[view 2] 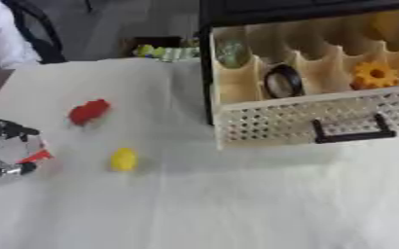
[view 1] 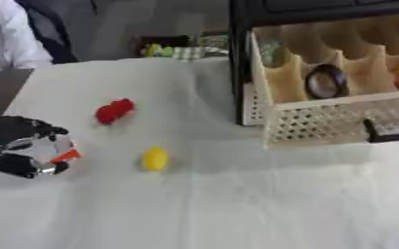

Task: Pick up objects from table and place into drawer.

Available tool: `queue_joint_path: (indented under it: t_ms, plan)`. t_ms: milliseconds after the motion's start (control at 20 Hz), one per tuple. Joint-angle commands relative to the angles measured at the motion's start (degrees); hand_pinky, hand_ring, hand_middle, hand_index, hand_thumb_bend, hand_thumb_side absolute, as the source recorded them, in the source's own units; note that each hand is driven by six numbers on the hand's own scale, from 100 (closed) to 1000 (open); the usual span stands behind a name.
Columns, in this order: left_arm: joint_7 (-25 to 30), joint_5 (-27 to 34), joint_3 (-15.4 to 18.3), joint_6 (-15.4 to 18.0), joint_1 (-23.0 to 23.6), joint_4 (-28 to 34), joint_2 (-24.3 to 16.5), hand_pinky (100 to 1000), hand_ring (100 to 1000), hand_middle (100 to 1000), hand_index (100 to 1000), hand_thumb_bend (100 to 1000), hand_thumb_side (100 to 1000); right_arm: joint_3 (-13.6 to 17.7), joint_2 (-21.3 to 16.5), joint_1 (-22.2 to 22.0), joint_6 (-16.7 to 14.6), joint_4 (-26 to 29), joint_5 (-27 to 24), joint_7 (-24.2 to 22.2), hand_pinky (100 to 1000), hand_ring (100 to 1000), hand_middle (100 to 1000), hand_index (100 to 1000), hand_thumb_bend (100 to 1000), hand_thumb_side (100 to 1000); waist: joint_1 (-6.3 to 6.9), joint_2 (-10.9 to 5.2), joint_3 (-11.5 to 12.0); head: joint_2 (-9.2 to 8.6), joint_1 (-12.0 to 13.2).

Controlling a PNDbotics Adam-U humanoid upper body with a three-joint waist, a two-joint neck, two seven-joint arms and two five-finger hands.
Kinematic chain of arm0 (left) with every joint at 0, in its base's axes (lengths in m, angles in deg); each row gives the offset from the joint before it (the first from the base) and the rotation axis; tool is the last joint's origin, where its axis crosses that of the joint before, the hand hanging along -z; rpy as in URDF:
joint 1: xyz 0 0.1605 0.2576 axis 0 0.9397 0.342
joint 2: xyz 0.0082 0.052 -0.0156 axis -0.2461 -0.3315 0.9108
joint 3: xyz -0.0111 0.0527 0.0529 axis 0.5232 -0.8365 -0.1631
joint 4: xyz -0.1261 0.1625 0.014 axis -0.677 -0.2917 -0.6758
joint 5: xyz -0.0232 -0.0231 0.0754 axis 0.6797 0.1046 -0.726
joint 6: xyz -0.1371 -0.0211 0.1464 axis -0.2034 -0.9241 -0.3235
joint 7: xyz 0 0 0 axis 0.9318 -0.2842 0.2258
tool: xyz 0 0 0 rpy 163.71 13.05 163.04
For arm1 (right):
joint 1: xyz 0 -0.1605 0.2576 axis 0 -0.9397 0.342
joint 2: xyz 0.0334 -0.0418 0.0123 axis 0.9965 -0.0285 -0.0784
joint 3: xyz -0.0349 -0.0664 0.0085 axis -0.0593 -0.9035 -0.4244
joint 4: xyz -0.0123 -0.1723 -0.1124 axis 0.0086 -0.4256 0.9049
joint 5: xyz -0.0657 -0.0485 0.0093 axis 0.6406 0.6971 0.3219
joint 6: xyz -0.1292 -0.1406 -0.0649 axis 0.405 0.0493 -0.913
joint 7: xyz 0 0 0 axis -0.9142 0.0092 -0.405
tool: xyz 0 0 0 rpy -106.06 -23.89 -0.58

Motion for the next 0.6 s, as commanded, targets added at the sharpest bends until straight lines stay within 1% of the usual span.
queue_joint_path:
  t_ms: [50,200,300,600]
  plan:
    - [-0.8,-1.2,1.0,-0.1,-0.8,-0.5,-1.5,722,845,759,1000,439,979,0.7,-0.9,0.6,0.2,0.6,-0.4,-0.2,727,707,386,794,100,1000,-0.09,-0.97,0.0,-0.74,0.3]
    - [-1.4,-2.0,1.1,-0.4,-0.9,-1.1,-1.2,720,844,757,1000,437,975,0.8,-0.8,0.5,0.3,0.6,-0.4,-0.3,728,708,385,793,100,1000,-0.04,-0.88,0.0,-0.83,0.4]
    - [-1.9,-2.4,1.2,-0.7,-1.0,-1.4,-1.1,718,842,759,1000,430,990,0.9,-0.7,0.4,0.4,0.6,-0.4,-0.4,728,708,383,789,100,1000,-0.05,-0.81,0.0,-0.87,0.4]
    - [-2.8,-2.2,1.3,-1.3,-1.4,-2.1,-0.8,706,829,743,1000,394,1000,0.9,-0.6,0.2,0.5,0.6,-0.3,-0.7,729,708,379,780,100,1000,-0.06,-0.73,0.2,-0.86,0.6]
